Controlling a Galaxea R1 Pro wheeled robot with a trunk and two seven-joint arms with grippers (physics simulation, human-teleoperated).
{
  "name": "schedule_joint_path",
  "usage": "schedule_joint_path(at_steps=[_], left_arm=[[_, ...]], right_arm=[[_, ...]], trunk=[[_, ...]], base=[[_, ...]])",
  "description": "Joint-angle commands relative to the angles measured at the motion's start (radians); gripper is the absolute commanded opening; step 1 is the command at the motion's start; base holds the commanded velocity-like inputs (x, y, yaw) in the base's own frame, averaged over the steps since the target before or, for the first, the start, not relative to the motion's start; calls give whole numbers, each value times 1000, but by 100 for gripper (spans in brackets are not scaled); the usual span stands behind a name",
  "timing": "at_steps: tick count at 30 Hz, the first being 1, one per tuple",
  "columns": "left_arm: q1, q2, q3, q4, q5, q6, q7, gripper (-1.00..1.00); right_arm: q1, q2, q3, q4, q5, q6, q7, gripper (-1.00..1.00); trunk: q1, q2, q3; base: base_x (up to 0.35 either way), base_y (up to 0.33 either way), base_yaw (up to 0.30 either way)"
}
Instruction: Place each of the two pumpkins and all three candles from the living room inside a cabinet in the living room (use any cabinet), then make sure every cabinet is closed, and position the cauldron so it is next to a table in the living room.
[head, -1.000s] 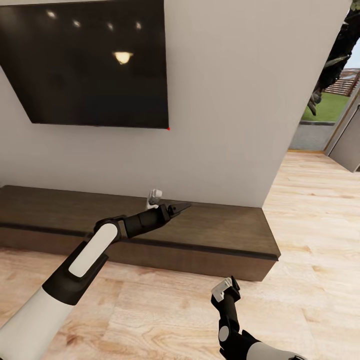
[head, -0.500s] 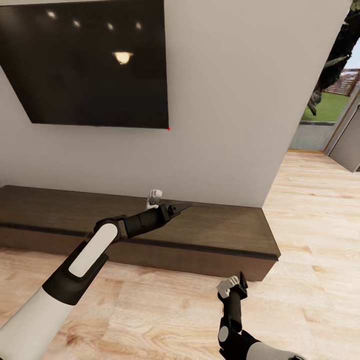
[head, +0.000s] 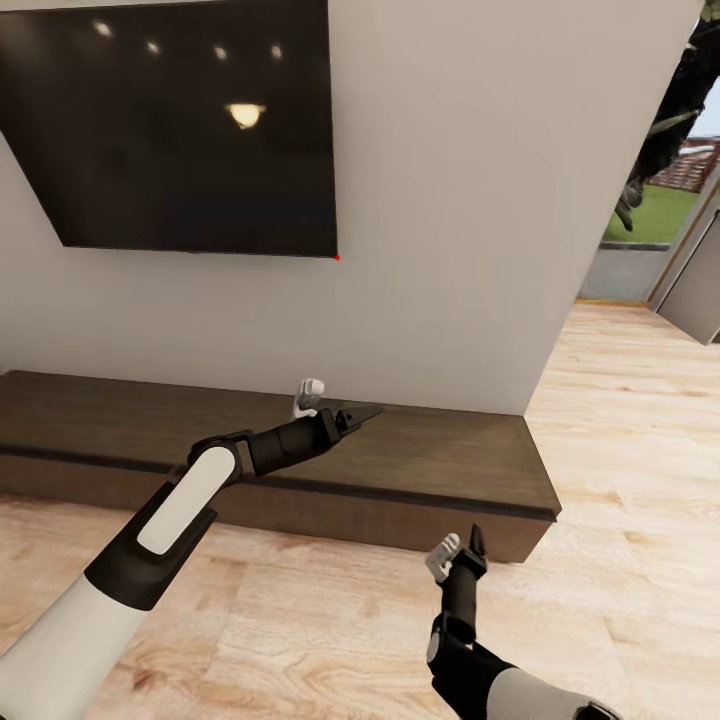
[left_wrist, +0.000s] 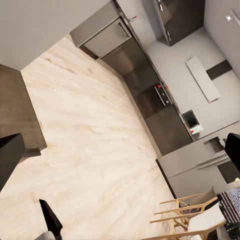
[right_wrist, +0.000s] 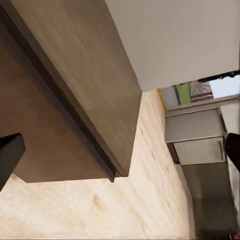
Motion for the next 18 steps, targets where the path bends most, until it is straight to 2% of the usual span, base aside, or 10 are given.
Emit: schedule_joint_path(at_steps=[1, 7, 9, 12, 14, 18], left_arm=[[0, 0, 0, 0, 0, 0, 0, 100], [0, 0, 0, -1, 1, 0, -1, 100], [0, 0, 0, -1, 1, 0, -1, 100], [0, 0, 0, -1, 1, 0, -2, 100], [0, 0, 0, -1, 2, 0, -2, 100], [0, -2, 0, -2, 2, 0, -2, 100]], right_arm=[[-3, 0, 0, -2, 2, 23, 0, 100], [-29, 0, 1, -2, 8, 79, 3, 100], [-34, 0, 1, -1, 29, 112, 2, 100], [-37, 2, 0, 3, 97, 173, 3, 100], [-37, 2, 0, 1, 115, 187, 2, 100], [-43, 3, -1, 3, 121, 200, 1, 100]], trunk=[[0, 0, 0], [0, 0, 0], [0, 0, 0], [0, 0, 0], [0, 0, 0], [0, 0, 0]], base=[[0, 0, 0], [0, 0, 0], [0, 0, 0], [0, 0, 0], [0, 0, 0], [0, 0, 0]])
